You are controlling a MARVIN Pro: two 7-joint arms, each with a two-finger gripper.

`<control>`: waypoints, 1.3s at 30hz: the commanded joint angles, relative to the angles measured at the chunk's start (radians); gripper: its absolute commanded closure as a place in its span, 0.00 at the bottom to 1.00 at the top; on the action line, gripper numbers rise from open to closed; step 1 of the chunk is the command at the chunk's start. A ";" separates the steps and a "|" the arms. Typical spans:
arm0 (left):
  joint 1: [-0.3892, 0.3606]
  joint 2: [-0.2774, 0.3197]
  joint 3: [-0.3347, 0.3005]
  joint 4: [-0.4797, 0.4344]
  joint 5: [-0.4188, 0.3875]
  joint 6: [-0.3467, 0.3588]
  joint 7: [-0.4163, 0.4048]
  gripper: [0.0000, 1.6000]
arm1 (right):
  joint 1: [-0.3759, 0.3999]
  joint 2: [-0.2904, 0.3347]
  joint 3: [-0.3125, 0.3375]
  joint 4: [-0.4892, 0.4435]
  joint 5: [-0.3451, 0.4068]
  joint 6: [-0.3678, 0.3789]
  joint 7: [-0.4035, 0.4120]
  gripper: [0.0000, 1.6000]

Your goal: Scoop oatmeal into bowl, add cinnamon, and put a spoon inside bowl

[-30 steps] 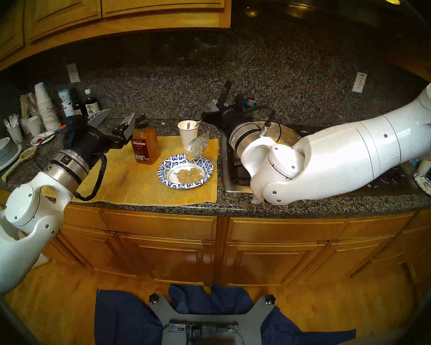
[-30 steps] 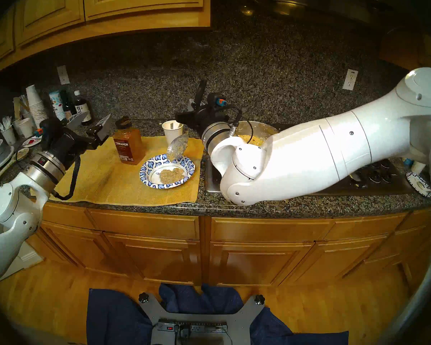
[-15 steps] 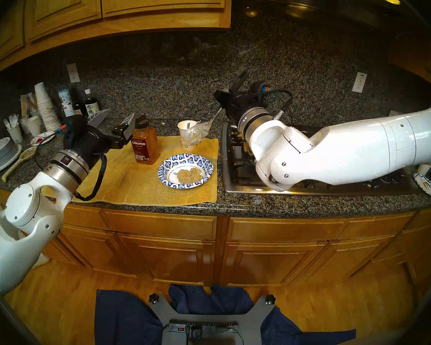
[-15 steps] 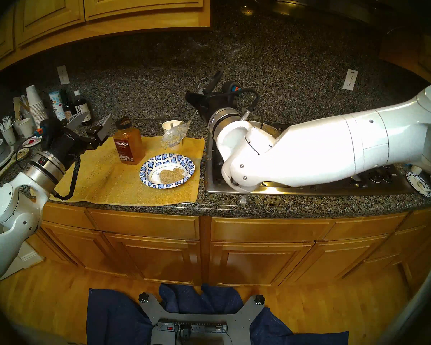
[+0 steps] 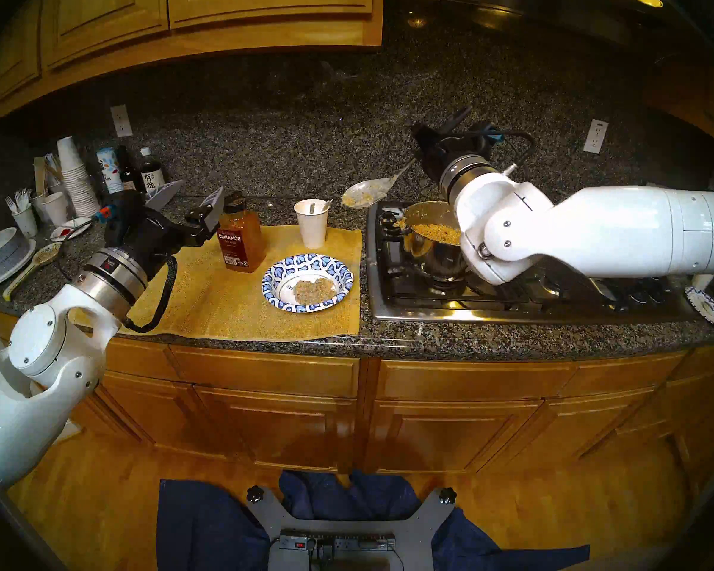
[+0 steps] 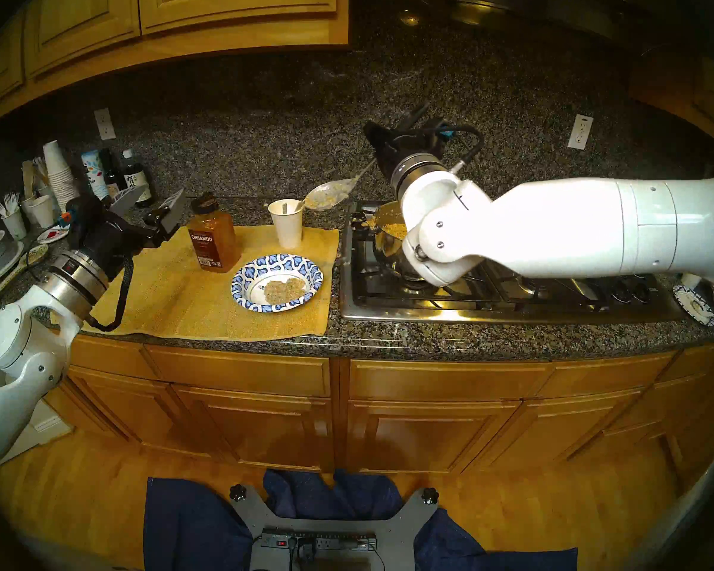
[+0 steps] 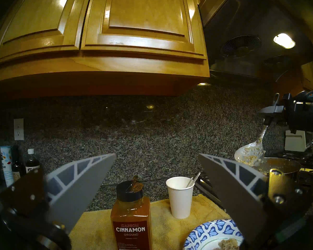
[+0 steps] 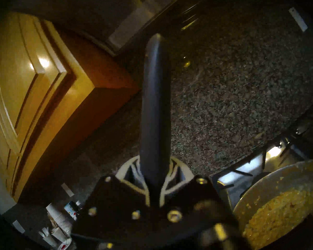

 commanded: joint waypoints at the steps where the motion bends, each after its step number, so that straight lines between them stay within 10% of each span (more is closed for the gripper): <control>1: -0.018 0.002 -0.021 -0.012 0.002 -0.011 0.000 0.00 | 0.081 0.124 0.007 0.010 0.030 -0.007 0.043 1.00; 20: -0.018 0.002 -0.021 -0.011 0.002 -0.011 0.000 0.00 | 0.210 0.322 -0.168 0.011 0.027 0.018 0.063 1.00; 39: -0.018 0.000 -0.024 -0.012 0.002 -0.013 -0.001 0.00 | 0.300 0.404 -0.241 -0.005 -0.128 0.292 0.091 1.00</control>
